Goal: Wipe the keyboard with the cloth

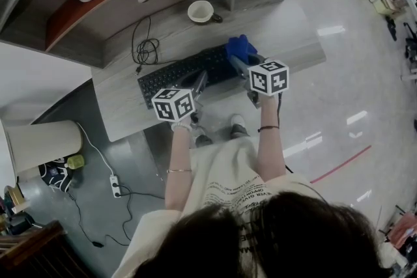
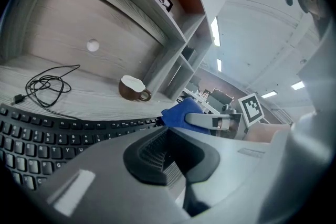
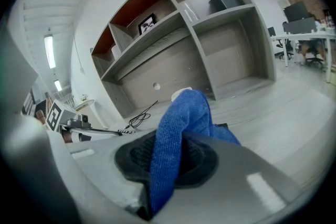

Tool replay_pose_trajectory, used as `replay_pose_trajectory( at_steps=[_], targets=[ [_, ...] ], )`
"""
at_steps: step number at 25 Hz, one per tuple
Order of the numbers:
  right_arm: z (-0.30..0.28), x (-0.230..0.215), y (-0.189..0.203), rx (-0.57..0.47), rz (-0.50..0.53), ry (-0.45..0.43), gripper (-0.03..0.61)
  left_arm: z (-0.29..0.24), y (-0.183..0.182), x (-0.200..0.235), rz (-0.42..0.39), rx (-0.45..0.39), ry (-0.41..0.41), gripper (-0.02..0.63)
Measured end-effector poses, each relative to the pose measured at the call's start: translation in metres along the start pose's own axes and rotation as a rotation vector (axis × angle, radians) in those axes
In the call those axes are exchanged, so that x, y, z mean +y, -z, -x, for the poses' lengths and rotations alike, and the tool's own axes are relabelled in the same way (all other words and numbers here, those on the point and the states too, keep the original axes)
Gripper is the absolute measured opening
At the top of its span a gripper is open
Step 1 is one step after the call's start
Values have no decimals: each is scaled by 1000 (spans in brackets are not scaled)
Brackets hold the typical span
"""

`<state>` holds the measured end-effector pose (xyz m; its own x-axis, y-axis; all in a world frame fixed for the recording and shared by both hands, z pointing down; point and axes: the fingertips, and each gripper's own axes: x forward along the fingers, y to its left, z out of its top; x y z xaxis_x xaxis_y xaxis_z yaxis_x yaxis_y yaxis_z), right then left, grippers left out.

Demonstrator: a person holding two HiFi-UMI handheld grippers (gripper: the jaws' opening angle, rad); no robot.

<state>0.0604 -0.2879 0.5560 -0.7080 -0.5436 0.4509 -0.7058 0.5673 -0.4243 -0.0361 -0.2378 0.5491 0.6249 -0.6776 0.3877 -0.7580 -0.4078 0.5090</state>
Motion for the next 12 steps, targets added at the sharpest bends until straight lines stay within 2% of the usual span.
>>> replay_pose_trajectory(
  at_steps=[12],
  targets=[
    [-7,11,-1,1,-4,-23,52,8,1,6,1,-1,-5,-3]
  ],
)
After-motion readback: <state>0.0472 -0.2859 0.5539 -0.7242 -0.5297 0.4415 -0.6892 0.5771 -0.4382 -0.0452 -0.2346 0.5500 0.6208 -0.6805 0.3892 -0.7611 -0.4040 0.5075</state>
